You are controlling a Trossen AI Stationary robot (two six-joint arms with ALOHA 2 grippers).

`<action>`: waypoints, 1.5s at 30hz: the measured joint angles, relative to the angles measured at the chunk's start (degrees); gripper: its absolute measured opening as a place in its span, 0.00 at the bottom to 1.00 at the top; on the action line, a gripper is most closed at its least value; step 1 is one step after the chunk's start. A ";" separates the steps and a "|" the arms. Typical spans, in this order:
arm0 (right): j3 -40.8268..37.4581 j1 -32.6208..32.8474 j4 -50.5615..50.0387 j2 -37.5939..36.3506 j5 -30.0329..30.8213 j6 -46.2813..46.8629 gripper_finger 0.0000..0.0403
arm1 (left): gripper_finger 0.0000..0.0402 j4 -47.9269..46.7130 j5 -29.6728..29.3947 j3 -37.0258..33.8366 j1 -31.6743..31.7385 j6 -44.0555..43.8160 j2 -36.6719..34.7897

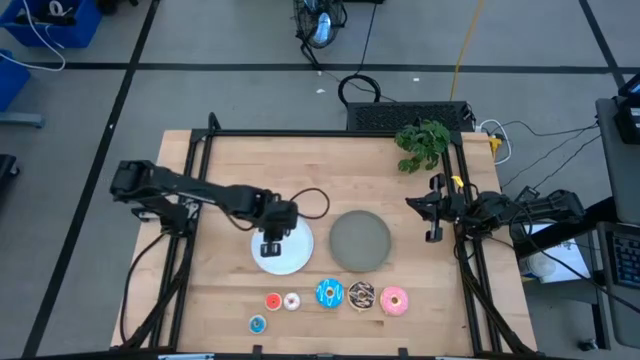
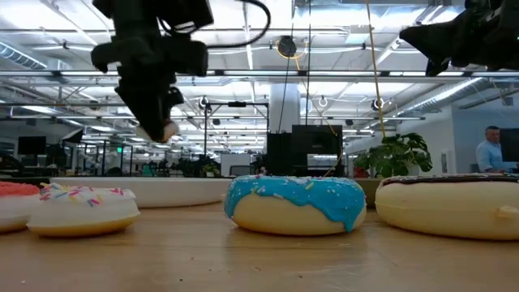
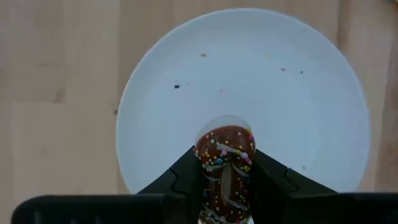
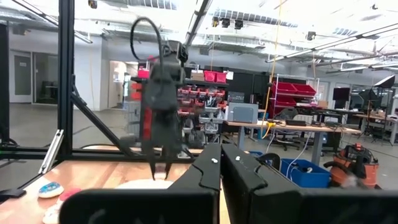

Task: Pick & Place donuts
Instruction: Put the small brown donut on the white plate, then put the small orange donut on the white plate

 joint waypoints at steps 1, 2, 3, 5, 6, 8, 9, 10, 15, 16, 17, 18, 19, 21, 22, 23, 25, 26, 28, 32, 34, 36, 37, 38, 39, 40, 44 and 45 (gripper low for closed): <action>0.00 0.01 0.23 0.00 -0.01 0.00 0.00 | 0.26 0.15 0.15 0.00 0.59 1.04 0.95; 0.00 0.02 0.51 0.00 -0.06 0.00 0.00 | 0.26 0.13 0.16 0.00 1.21 2.09 1.88; 0.00 0.02 0.66 -0.02 -0.11 0.00 0.00 | 0.26 0.12 0.13 0.00 1.77 3.04 2.78; 0.00 0.02 0.62 0.00 -0.13 0.00 0.00 | 0.26 0.25 0.59 0.00 2.74 5.79 4.78; 0.00 0.02 0.63 0.00 -0.13 0.00 0.00 | 0.26 0.30 0.73 0.00 3.02 6.64 5.70; 0.00 0.02 0.63 -0.01 -0.15 0.00 0.00 | 0.26 0.65 1.06 0.01 3.58 6.95 7.55; 0.00 0.02 0.69 -0.01 -0.15 0.00 0.00 | 0.26 0.64 1.11 0.02 3.78 6.92 8.41; 0.00 0.02 0.76 -0.01 -0.16 0.00 0.00 | 0.26 0.43 1.10 0.02 3.86 6.83 9.22; 0.00 0.02 0.81 0.00 -0.17 0.00 0.00 | 0.28 -0.42 4.54 0.02 3.58 6.48 10.76; 0.00 0.02 0.81 -0.02 -0.17 0.00 0.00 | 0.31 -0.49 4.72 0.02 3.44 6.48 10.73; 0.00 0.02 0.81 0.00 -0.17 0.00 0.00 | 0.34 -0.87 4.70 0.02 3.26 6.56 10.46; 0.00 0.02 0.81 -0.01 -0.17 0.00 0.00 | 0.37 -1.25 4.55 0.02 3.14 6.61 10.14; 0.00 0.02 0.81 -0.01 -0.17 0.01 0.00 | 0.41 -1.43 4.52 0.04 3.10 6.59 9.75; 0.00 0.02 0.78 0.00 -0.20 0.19 0.00 | 0.50 -1.66 4.01 0.04 3.04 6.57 8.93; 0.00 0.02 0.78 0.00 -0.20 0.46 0.00 | 0.54 -1.59 3.82 0.04 2.99 6.55 8.67; 0.00 0.02 0.78 -0.02 -0.20 0.75 0.00 | 0.57 -1.53 3.54 0.07 2.91 6.57 8.60; 0.00 0.02 0.78 -0.02 -0.20 1.24 0.00 | 0.64 -1.61 2.66 0.07 2.79 6.55 8.59; 0.00 0.02 0.78 -0.02 -0.20 1.40 0.00 | 0.66 -1.63 2.13 0.07 2.71 6.57 8.59; 0.00 0.02 0.70 -0.02 -0.20 1.46 0.00 | 0.69 -1.32 1.31 0.07 2.48 6.88 8.75; 0.00 0.02 0.46 -0.02 -0.20 1.49 0.00 | 0.73 -1.34 -0.01 0.11 2.06 8.01 9.00; 0.00 0.02 0.33 0.00 -0.20 1.46 0.00 | 0.75 -2.80 -0.52 1.09 1.73 8.19 8.65; 0.00 0.02 0.38 -0.02 -0.20 1.46 0.00 | 0.76 -5.36 -0.57 3.98 1.22 7.75 8.21; 0.00 0.02 0.37 -0.01 -0.20 1.45 0.00 | 0.76 -6.88 -0.67 5.91 0.82 7.23 8.09; 0.00 0.02 0.37 0.00 -0.20 1.42 0.00 | 0.77 -8.73 -0.83 8.17 0.34 6.83 8.12; 0.00 0.02 0.37 -0.01 -0.20 1.42 0.00 | 0.77 -10.76 -1.02 10.53 -0.29 6.53 8.19; 0.00 0.02 0.37 -0.02 -0.18 1.42 0.00 | 0.76 -12.73 -1.90 13.02 -1.06 6.12 8.24; 0.00 0.02 0.29 0.00 -0.22 1.48 0.00 | 0.74 -18.36 -3.52 22.19 -4.50 1.77 8.11; 0.00 0.02 0.19 0.00 -0.22 1.46 0.00 | 0.73 -19.34 -3.57 24.22 -5.44 -0.08 8.13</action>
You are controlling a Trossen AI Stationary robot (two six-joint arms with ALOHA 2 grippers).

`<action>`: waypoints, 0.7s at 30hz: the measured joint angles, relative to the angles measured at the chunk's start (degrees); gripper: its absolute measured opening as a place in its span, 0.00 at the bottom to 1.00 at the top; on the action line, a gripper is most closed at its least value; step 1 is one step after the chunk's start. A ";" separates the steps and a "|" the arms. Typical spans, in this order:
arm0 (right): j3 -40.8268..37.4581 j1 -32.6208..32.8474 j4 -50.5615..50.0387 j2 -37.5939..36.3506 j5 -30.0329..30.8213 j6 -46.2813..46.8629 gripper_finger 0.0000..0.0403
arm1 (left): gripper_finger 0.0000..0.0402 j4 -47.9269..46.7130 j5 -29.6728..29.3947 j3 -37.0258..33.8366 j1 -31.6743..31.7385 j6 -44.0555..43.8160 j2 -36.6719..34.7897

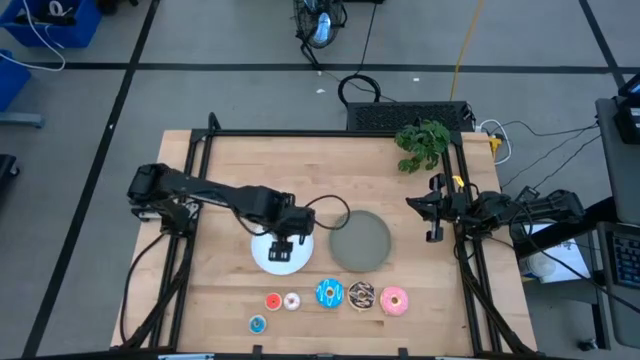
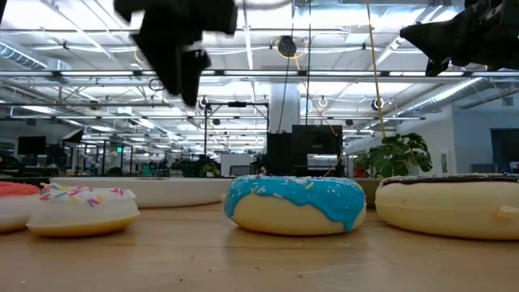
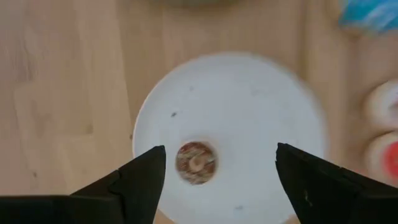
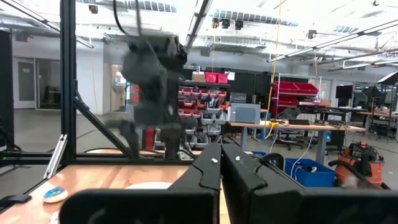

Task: Pick & Place donuts
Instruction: Put the small orange donut on the white plate

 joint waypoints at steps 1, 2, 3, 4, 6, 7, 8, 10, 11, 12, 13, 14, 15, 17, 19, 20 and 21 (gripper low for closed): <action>0.00 0.00 -0.12 -0.02 0.00 0.00 0.00 | 0.72 -0.72 -0.01 2.04 -0.99 -1.78 0.00; 0.00 0.00 -0.17 -0.01 0.00 0.01 0.00 | 0.71 -1.60 -0.03 3.81 -2.09 -3.29 0.00; 0.00 0.00 -0.14 -0.02 0.00 0.02 0.00 | 0.70 -2.16 -0.34 5.27 -3.34 -4.66 -0.02; 0.00 0.00 -0.06 -0.02 0.00 0.02 0.00 | 0.68 -2.80 -0.88 6.40 -4.65 -5.89 -0.02; 0.00 0.00 0.19 0.00 0.00 0.02 0.00 | 0.65 -4.15 -1.83 7.89 -7.40 -7.85 0.00; 0.00 0.00 0.29 -0.01 0.00 0.02 0.00 | 0.63 -5.01 -2.00 8.46 -8.85 -9.00 0.02; 0.00 0.00 0.36 -0.02 0.00 0.01 0.00 | 0.61 -5.94 -2.05 8.87 -10.23 -10.53 0.01; 0.00 0.00 0.40 -0.02 0.00 -0.14 0.00 | 0.57 -8.14 -2.02 9.11 -12.80 -15.15 0.00; 0.00 0.00 0.40 -0.02 0.02 -0.24 0.00 | 0.54 -9.60 -1.98 9.09 -13.97 -18.16 0.00; 0.00 0.00 0.38 0.00 0.00 -0.28 0.00 | 0.52 -11.22 -1.91 9.07 -15.12 -21.56 0.06; 0.00 0.00 0.38 -0.02 0.02 -0.26 0.00 | 0.49 -12.60 -1.91 9.03 -16.22 -24.77 0.07; 0.00 0.00 0.38 0.00 0.00 -0.28 0.00 | 0.47 -13.28 -1.94 8.83 -17.34 -27.82 0.04; 0.00 0.00 0.40 -0.01 0.00 -0.30 0.00 | 0.44 -13.48 -1.97 8.46 -18.34 -30.62 0.00; 0.00 0.00 0.47 0.00 0.00 -0.39 0.00 | 0.39 -13.47 -2.17 7.78 -20.59 -33.73 0.03; 0.00 0.00 0.57 -0.02 0.04 -0.42 0.00 | 0.35 -13.22 -3.62 7.50 -22.78 -35.47 0.09; 0.00 0.00 0.60 0.00 0.07 -0.42 0.00 | 0.34 -13.17 -4.70 7.39 -23.73 -36.20 0.09; 0.00 0.00 0.60 0.00 0.07 -0.44 0.00 | 0.33 -13.27 -5.82 7.34 -24.58 -36.99 0.09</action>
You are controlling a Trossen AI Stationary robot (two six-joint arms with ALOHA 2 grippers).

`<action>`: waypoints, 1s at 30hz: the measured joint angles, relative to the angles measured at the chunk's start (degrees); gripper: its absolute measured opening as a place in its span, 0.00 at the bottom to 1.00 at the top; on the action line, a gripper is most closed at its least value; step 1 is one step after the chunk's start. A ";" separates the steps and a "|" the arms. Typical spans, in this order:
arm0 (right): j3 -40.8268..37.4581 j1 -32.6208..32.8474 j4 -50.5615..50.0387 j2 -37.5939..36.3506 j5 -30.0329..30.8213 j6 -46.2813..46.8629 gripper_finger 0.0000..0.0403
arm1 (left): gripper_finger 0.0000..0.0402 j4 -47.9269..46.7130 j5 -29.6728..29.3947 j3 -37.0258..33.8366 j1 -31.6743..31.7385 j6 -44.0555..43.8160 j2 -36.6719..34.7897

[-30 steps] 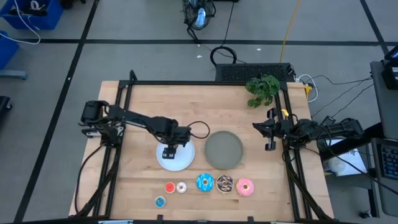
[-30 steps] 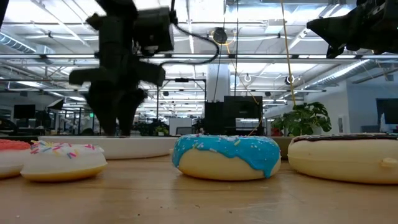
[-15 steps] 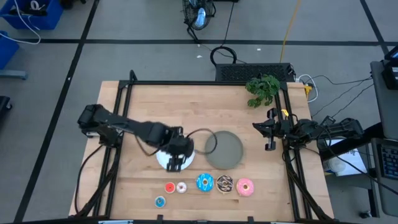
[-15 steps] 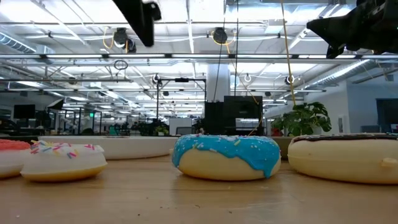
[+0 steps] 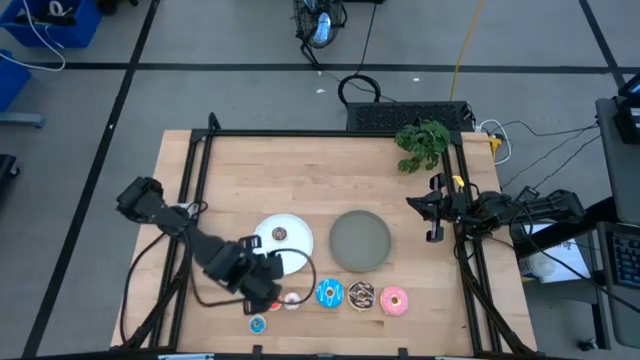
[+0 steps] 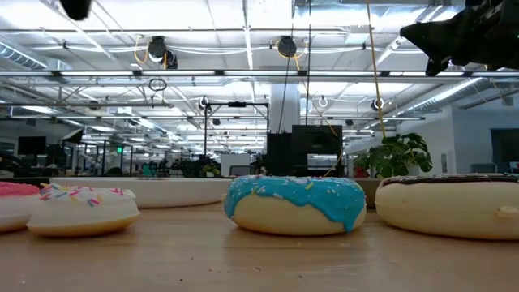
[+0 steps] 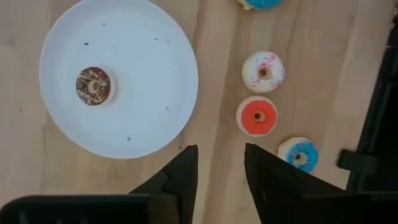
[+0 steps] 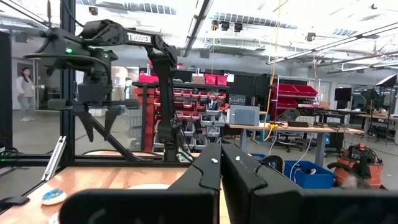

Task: Pick & Place donuts
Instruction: Put the small orange donut on the white plate

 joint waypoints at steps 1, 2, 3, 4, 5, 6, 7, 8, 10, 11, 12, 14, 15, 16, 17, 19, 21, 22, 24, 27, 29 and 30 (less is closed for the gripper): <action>0.00 0.00 0.00 0.00 0.00 0.01 0.00 | 0.32 -0.01 -1.03 -0.05 -0.70 -0.71 0.00; 0.00 0.00 0.00 -0.02 0.00 0.00 0.00 | 0.32 0.03 -1.91 -0.07 -1.28 -1.65 0.00; 0.00 0.00 0.00 0.00 0.02 0.00 0.00 | 0.33 0.12 -2.70 -0.07 -1.76 -2.71 0.00; 0.00 0.00 0.00 -0.01 0.02 0.00 0.00 | 0.34 0.27 -3.19 -0.07 -2.16 -4.23 0.00; 0.00 0.00 0.00 0.00 0.02 0.00 0.00 | 0.36 0.36 -3.16 -0.07 -2.41 -6.09 0.00; 0.00 0.00 0.00 0.00 0.04 0.00 0.00 | 0.38 0.66 -3.00 -0.07 -2.54 -7.98 0.00; 0.00 0.00 0.00 0.00 0.06 -0.03 0.00 | 0.41 1.35 -2.89 -0.07 -2.75 -9.36 0.00; 0.00 0.00 0.00 0.00 0.07 -0.37 0.00 | 0.44 2.43 -2.87 -0.07 -2.85 -10.03 0.00; 0.00 0.00 0.00 -0.01 0.09 -1.44 0.00 | 0.52 5.38 -2.90 -0.05 -3.03 -10.03 0.65; 0.00 0.00 0.00 0.00 0.12 -1.57 0.00 | 0.56 6.81 -3.01 -0.06 -3.15 -9.49 1.19; 0.00 0.00 0.00 -0.01 0.13 -1.64 0.00 | 0.60 8.19 -3.07 -0.07 -3.30 -8.73 1.97; 0.00 0.00 0.00 -0.01 0.14 -1.57 0.00 | 0.67 10.15 -3.08 -0.07 -3.27 -7.25 3.53; 0.00 0.00 0.00 0.00 0.13 -1.46 0.00 | 0.71 10.48 -3.06 -0.07 -3.11 -6.50 4.34; 0.00 0.00 0.00 -0.02 0.15 -1.22 0.00 | 0.74 10.48 -3.02 -0.07 -2.86 -5.87 5.17; 0.00 0.00 0.00 -0.02 0.14 -1.21 0.00 | 0.77 10.10 -2.91 -0.07 -2.59 -5.07 6.04; 0.00 0.00 0.00 0.00 0.13 -1.14 0.00 | 0.81 10.01 -1.42 -0.07 -1.89 -3.32 7.72; 0.00 0.00 -0.02 -0.02 0.15 -1.10 0.00 | 0.83 10.14 0.33 -0.07 -1.22 -1.82 9.44; 0.00 0.00 -0.06 -0.02 0.13 -1.09 0.00 | 0.84 10.07 0.85 -0.07 -0.97 -1.44 10.29; 0.00 0.00 -0.27 -0.02 0.14 -1.09 0.00 | 0.84 9.91 1.69 -0.08 -0.68 -1.30 11.91; 0.00 0.00 -0.88 -0.02 0.13 -1.03 0.00 | 0.84 10.03 3.10 -0.09 -0.62 0.75 14.09; 0.00 0.00 -1.32 -0.02 0.13 -0.15 0.00 | 0.83 10.05 3.47 -0.08 -0.86 2.65 15.47; 0.00 0.00 -1.59 -0.01 0.13 0.53 0.00 | 0.83 10.05 4.05 -0.09 -1.05 3.13 15.88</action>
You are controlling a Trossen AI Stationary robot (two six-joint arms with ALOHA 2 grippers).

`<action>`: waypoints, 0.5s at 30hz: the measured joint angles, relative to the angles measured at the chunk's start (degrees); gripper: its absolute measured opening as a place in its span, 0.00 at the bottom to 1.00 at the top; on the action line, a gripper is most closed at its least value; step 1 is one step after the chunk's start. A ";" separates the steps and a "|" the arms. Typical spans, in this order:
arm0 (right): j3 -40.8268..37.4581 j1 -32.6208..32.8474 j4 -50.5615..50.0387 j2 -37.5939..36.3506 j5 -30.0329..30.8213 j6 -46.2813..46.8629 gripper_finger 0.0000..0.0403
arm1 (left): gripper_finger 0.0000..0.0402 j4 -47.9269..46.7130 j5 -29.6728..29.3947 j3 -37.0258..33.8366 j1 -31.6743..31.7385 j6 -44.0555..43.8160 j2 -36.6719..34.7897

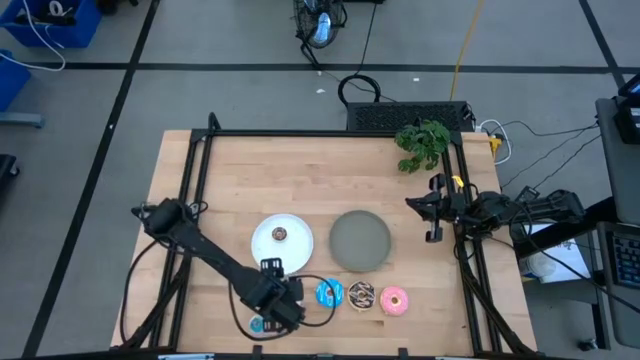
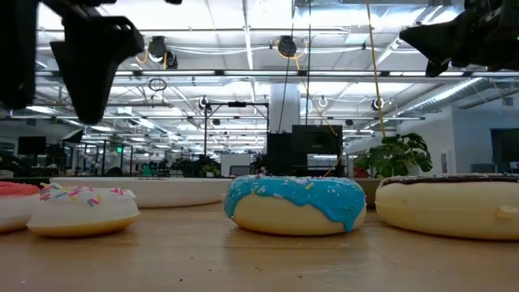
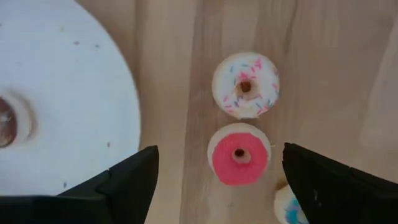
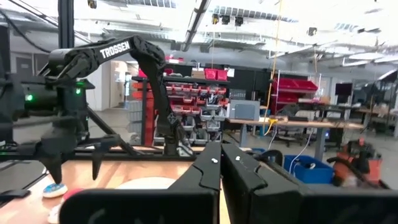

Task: Pick & Place donuts
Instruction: Put the small orange donut on the white plate

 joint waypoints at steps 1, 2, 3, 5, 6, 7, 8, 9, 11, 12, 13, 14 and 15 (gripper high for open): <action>0.00 0.00 -0.12 0.01 0.00 0.32 0.00 | 0.82 0.08 0.47 0.00 -0.27 0.20 0.31; 0.00 0.00 -0.04 0.03 0.00 0.36 0.00 | 0.81 0.25 1.06 0.00 -0.47 0.21 0.54; 0.00 0.00 0.01 0.03 0.00 0.37 0.00 | 0.81 0.29 1.78 0.02 -0.65 0.02 0.73; 0.00 0.00 -0.07 0.08 0.00 0.39 0.00 | 0.79 0.02 2.08 -0.16 -1.21 -0.78 0.93; 0.00 0.00 -0.08 0.14 0.00 0.38 0.00 | 0.79 0.32 2.11 -0.59 -1.40 -1.29 0.90; 0.00 0.00 -0.14 0.14 -0.02 0.39 0.00 | 0.79 0.87 2.10 -1.08 -1.50 -1.73 0.84; 0.00 0.00 -0.18 0.18 -0.05 0.39 0.00 | 0.79 1.30 2.11 -1.58 -1.63 -2.23 0.84; 0.00 0.00 -0.15 0.28 -0.07 0.40 0.00 | 0.78 1.42 2.11 -2.00 -1.67 -2.56 0.86; 0.00 0.00 -0.20 0.44 -0.09 0.41 0.00 | 0.78 1.65 2.19 -2.94 -1.67 -3.09 0.86; 0.00 0.00 -0.25 0.46 -0.09 0.50 0.00 | 0.78 2.14 2.39 -3.61 -1.66 -3.16 0.81; 0.00 0.00 -0.18 0.45 -0.09 0.77 0.00 | 0.78 3.12 2.77 -4.42 -1.65 -3.16 0.79; 0.00 0.00 -0.12 0.44 -0.10 1.19 0.00 | 0.78 4.34 3.34 -5.37 -1.56 -3.05 0.80; 0.00 0.00 -0.13 0.44 -0.11 1.42 0.00 | 0.78 5.27 3.82 -6.11 -1.43 -2.94 0.88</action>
